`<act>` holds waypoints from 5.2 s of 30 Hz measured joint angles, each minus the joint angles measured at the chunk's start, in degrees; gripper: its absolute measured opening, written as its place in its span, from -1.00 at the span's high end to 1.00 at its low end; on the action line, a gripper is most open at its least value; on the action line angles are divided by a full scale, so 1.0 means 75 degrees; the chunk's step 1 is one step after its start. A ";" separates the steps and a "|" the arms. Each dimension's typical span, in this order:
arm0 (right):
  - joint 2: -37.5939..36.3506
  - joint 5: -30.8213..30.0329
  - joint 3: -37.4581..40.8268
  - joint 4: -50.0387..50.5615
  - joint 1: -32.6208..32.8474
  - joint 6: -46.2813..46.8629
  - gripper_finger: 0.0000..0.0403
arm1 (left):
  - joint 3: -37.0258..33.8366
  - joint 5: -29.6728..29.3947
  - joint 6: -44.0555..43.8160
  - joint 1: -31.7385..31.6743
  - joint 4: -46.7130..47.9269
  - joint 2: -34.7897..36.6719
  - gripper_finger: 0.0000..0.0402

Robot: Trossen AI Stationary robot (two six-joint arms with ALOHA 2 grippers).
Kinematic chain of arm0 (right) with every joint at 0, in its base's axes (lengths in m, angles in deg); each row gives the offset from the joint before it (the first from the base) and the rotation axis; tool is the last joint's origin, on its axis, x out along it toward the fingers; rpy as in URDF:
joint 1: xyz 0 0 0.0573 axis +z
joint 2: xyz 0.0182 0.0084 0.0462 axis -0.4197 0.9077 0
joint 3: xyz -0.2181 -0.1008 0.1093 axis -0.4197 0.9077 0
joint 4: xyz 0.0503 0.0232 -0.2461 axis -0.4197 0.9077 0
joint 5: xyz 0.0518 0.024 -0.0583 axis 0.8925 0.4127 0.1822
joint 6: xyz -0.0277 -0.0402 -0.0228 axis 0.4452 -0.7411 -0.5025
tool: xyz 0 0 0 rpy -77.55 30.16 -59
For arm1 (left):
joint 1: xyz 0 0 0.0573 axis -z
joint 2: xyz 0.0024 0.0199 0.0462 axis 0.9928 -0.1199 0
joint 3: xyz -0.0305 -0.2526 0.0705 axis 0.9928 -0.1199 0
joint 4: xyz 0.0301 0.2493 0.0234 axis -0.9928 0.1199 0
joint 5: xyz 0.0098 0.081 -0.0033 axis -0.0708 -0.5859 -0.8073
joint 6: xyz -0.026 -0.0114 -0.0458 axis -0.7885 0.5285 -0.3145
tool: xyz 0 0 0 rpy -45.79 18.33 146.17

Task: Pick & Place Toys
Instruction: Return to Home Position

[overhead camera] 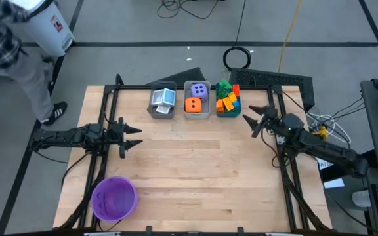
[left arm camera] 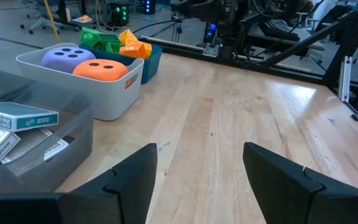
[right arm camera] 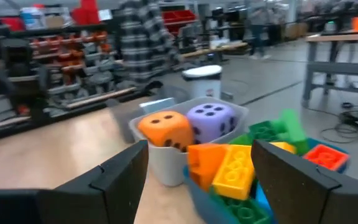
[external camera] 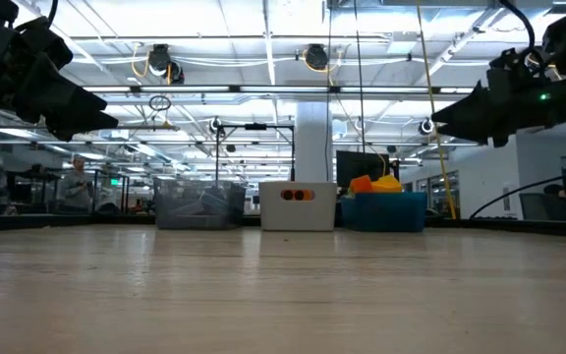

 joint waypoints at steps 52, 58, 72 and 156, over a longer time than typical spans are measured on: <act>-0.0458 -0.0603 0.0510 0.0534 0.3562 -0.1237 -0.38 | 0.0000 0.0000 -0.0001 0.0001 0.0001 0.0001 -0.23; -0.0456 -0.0603 0.0510 0.0534 0.3562 -0.1232 -0.38 | 0.0002 0.0000 0.0000 0.0001 0.0003 0.0002 -0.22; -0.0455 -0.0603 0.0513 0.0529 0.3562 -0.1231 -0.39 | 0.0001 0.0000 0.0000 -0.0002 0.0001 0.0000 -0.22; -0.0456 -0.0606 0.0513 0.0525 0.3559 -0.1230 -0.38 | -0.0001 0.0000 0.0000 0.0001 0.0000 0.0002 -0.23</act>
